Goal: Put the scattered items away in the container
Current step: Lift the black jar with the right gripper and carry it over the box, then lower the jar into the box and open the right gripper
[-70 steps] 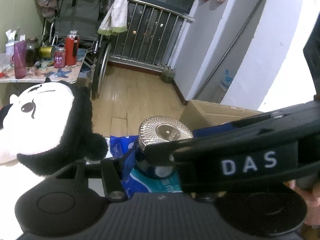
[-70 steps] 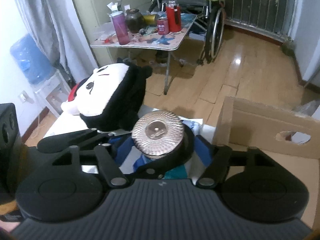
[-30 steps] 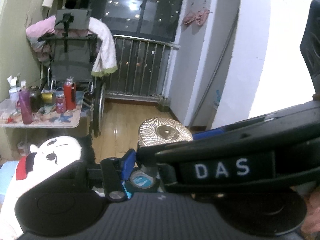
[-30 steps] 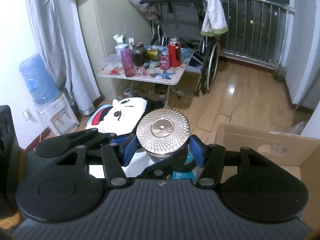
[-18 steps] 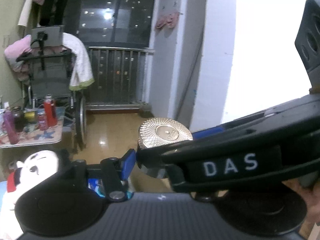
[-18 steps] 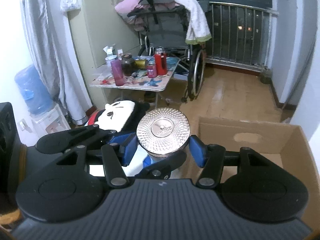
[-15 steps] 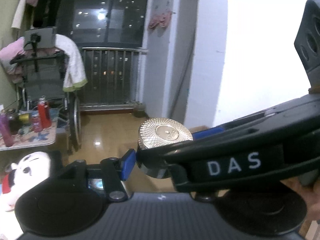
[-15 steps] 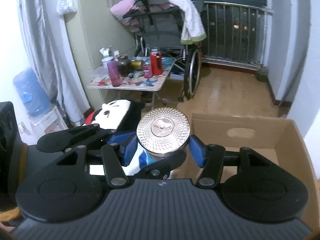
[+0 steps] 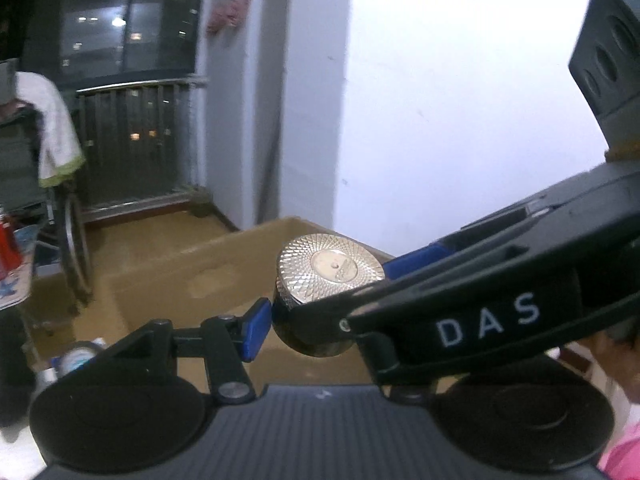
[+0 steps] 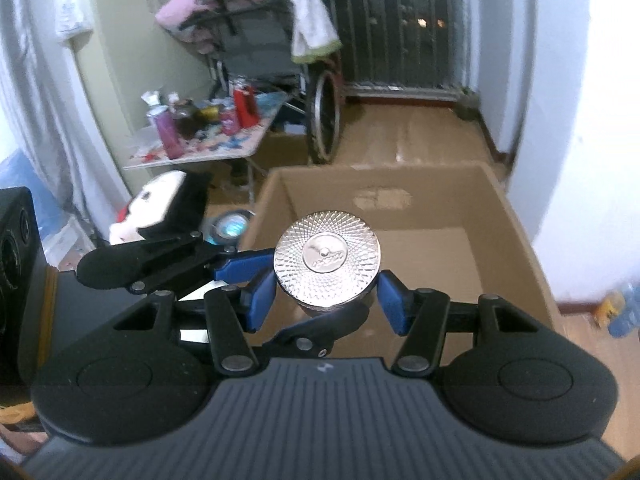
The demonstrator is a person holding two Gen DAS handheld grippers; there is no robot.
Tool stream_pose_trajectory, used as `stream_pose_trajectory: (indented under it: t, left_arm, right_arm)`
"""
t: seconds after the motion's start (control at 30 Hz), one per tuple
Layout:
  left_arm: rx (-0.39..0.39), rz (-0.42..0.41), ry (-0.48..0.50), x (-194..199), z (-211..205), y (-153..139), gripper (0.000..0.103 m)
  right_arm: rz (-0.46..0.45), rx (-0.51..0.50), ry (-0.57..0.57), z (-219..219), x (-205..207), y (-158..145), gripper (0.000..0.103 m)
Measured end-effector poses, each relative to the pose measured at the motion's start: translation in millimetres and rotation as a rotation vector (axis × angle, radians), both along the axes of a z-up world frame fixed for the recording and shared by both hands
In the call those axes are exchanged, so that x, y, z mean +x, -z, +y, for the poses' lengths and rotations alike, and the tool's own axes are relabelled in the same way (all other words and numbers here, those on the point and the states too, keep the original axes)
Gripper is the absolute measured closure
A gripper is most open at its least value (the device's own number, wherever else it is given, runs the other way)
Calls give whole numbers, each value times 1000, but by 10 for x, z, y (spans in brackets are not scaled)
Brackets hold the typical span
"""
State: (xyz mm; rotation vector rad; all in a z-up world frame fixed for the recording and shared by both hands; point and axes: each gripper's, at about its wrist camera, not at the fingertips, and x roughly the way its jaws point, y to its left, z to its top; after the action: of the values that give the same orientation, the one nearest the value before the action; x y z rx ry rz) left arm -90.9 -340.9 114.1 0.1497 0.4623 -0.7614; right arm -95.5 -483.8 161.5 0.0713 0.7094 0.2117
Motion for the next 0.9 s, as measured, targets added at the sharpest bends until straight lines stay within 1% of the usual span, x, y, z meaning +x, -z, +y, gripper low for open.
stream_pose_trajectory:
  t: [0.1, 0.23, 0.33, 0.43, 0.57, 0.63, 0.77, 0.8, 0.9]
  left_arm:
    - [48, -4, 58, -19, -188, 96, 45]
    - [96, 27, 143, 1, -439, 243, 46]
    - [135, 80, 205, 33, -616, 333, 46]
    - [159, 153, 248, 127, -726, 419, 46]
    - [197, 229, 320, 239, -826, 531, 47]
    - [223, 282, 357, 299, -878, 601, 48]
    - [281, 344, 386, 365, -982, 712, 50]
    - [287, 356, 386, 389, -992, 727, 50]
    - [254, 404, 364, 500, -984, 731, 50]
  right_arm:
    - [37, 7, 27, -157, -37, 93, 48]
    - [100, 20, 81, -401, -82, 214, 48]
    - [160, 62, 127, -588, -96, 329, 48]
    - [232, 91, 166, -718, -57, 436, 48]
    - [291, 123, 215, -841, -65, 552, 48]
    - [320, 137, 236, -871, -58, 622, 47]
    - [374, 203, 272, -969, -70, 798, 47]
    - [366, 199, 275, -973, -76, 816, 47]
    - [346, 200, 300, -959, -86, 819, 47]
